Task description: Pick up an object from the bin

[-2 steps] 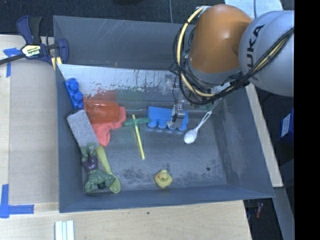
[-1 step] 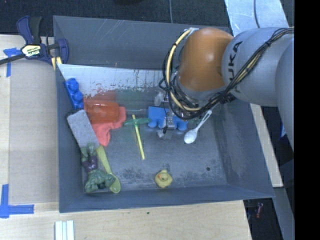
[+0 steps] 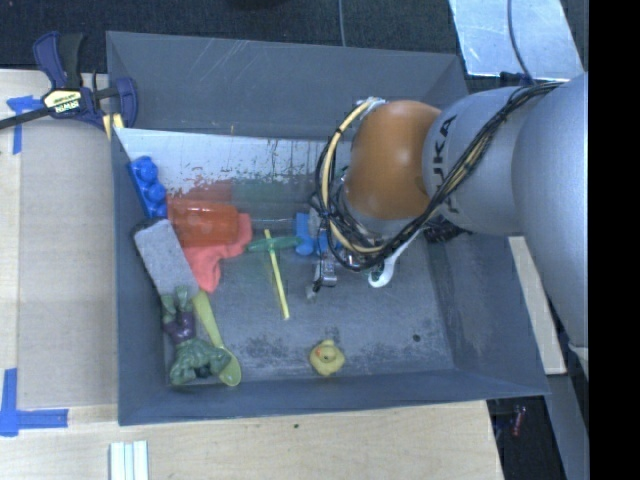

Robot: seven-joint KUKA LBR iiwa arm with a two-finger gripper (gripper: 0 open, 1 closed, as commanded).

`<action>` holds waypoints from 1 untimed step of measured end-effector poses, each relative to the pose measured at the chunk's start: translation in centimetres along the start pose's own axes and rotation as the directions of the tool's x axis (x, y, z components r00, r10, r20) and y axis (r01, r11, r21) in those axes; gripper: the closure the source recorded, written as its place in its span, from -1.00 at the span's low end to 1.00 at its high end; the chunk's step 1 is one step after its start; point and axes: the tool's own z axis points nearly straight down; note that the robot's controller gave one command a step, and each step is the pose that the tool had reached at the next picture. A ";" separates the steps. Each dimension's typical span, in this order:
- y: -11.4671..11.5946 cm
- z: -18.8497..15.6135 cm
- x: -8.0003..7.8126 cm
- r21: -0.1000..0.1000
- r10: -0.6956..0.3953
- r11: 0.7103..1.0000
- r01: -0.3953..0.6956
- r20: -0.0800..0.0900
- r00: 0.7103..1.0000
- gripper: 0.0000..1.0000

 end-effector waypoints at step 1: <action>-1.8 -0.3 -2.4 0.002 0.028 1.000 -0.028 -0.014 1.000 1.00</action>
Offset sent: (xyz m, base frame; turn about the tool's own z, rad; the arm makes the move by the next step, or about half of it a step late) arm 0.0000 0.0000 0.0000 0.0000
